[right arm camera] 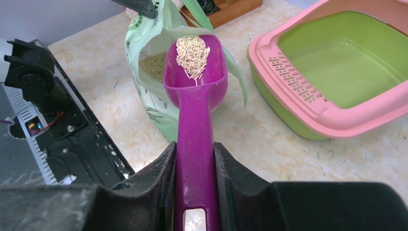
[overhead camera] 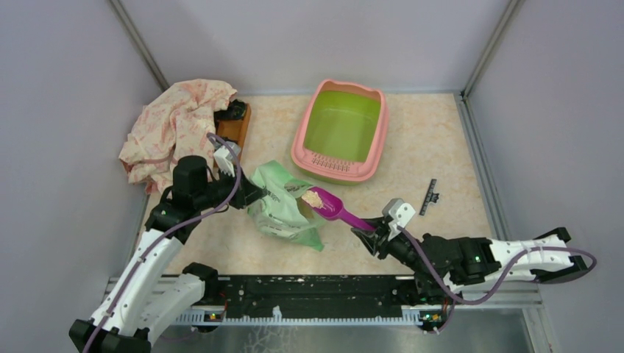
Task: Fill the litter box with clean litter
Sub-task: 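Scoop the cat litter from the cat litter bag.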
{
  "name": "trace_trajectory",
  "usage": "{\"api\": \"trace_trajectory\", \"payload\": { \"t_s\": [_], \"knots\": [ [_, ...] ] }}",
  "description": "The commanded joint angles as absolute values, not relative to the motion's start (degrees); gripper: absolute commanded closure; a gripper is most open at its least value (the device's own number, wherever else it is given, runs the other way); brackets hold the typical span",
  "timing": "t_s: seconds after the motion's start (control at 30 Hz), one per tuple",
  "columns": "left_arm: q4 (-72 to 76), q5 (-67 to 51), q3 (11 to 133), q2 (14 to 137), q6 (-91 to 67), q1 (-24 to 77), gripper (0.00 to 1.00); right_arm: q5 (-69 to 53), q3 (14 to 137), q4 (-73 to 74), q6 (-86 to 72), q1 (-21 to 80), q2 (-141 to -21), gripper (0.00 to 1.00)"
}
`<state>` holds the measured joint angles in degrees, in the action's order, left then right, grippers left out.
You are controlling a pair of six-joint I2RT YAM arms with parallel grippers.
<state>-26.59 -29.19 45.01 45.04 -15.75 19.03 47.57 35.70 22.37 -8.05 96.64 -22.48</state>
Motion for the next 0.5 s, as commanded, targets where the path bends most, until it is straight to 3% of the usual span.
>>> {"api": "trace_trajectory", "payload": {
  "t_s": [0.0,0.47],
  "knots": [
    [-23.4,-29.7,48.1,44.7,-14.3,19.0,1.00,50.2,34.7,13.0,-4.2,96.9,-21.5,1.00],
    [-23.0,-29.3,48.9,45.1,-14.1,19.0,1.00,44.1,39.7,16.2,-2.2,96.9,-19.1,1.00]
  ]
}}
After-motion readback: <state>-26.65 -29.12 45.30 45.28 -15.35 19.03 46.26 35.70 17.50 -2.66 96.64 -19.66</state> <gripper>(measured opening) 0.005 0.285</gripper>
